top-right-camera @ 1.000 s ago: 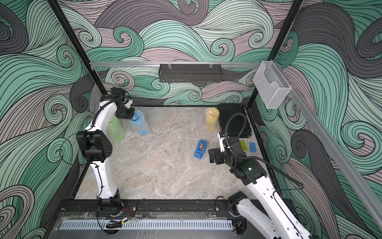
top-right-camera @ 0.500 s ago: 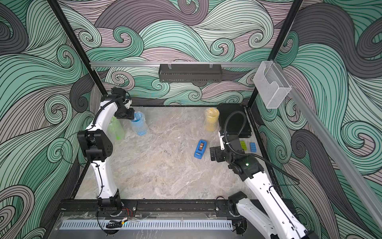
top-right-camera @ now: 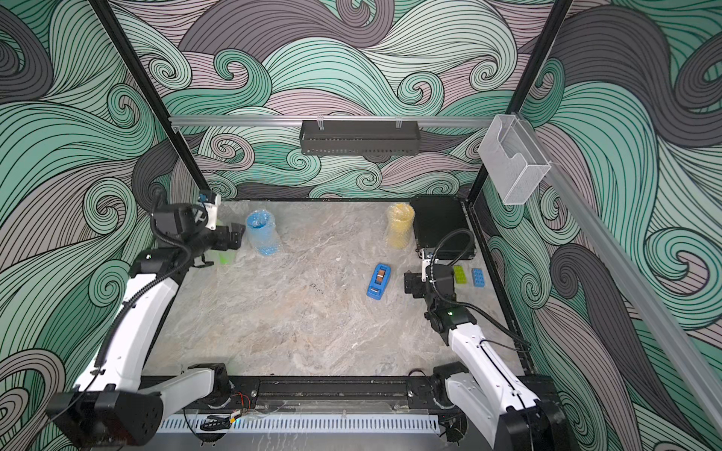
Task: Wrap wine glasses in bubble wrap
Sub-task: Reset both arms
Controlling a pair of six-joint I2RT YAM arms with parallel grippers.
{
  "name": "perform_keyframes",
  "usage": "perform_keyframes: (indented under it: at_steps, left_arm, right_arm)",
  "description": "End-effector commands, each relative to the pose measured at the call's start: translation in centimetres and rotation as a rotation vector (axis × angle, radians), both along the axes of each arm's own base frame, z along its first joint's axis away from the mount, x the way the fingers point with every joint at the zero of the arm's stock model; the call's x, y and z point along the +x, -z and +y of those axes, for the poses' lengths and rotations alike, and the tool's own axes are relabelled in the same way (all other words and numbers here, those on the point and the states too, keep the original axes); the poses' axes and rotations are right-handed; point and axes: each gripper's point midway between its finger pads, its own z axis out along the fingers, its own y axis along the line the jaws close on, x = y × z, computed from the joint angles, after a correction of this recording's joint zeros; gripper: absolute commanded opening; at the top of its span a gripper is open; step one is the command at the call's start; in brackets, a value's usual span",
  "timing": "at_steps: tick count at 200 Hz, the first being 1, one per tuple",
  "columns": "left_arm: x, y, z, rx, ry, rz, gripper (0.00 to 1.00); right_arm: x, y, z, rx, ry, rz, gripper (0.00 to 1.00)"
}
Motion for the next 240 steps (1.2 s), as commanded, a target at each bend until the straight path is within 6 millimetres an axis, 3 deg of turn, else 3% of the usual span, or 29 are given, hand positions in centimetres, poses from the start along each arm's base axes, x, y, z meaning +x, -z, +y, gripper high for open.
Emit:
perform_keyframes:
  at_steps: [1,22,51,70,96,119,129,153,178,240]
  left_arm:
    - [1.2,4.1,-1.0,-0.037,0.041,-0.013,0.99]
    - [1.0,8.8,-0.9,-0.064,0.017,0.000,0.99]
    - [0.6,13.1,-3.3,-0.057,0.190,-0.113,0.99]
    - [0.7,15.2,-3.2,-0.074,0.172,-0.113,0.99]
    - [1.9,14.9,-2.9,-0.038,0.167,-0.191,0.99]
    - [3.1,16.2,-0.4,-0.036,0.009,-0.200,0.98]
    - [3.4,17.6,0.2,-0.036,-0.029,-0.180,0.99]
    - [3.6,18.0,0.9,-0.022,-0.071,-0.187,0.99]
    - [4.8,18.4,3.5,-0.023,-0.225,-0.116,0.99]
    - [4.8,18.3,3.6,-0.033,-0.239,-0.100,0.99]
  right_arm:
    - [2.5,-2.9,-1.1,0.015,0.051,-0.192,0.99]
    - [3.4,-1.8,-2.1,0.036,0.083,-0.222,0.99]
    - [5.0,0.3,-2.5,0.058,0.069,-0.219,0.99]
    - [5.7,1.4,-2.6,0.028,0.065,-0.214,0.99]
    - [6.1,1.9,-2.2,0.013,0.034,-0.232,0.99]
    - [6.4,3.3,-2.9,0.020,0.066,-0.233,0.99]
    - [6.9,3.9,-3.2,0.019,0.081,-0.241,0.99]
    - [7.7,4.4,-4.1,0.033,0.133,-0.164,0.99]
    - [7.4,4.5,-4.2,0.033,0.135,-0.164,0.99]
    - [7.5,4.4,-4.1,0.031,0.131,-0.172,0.99]
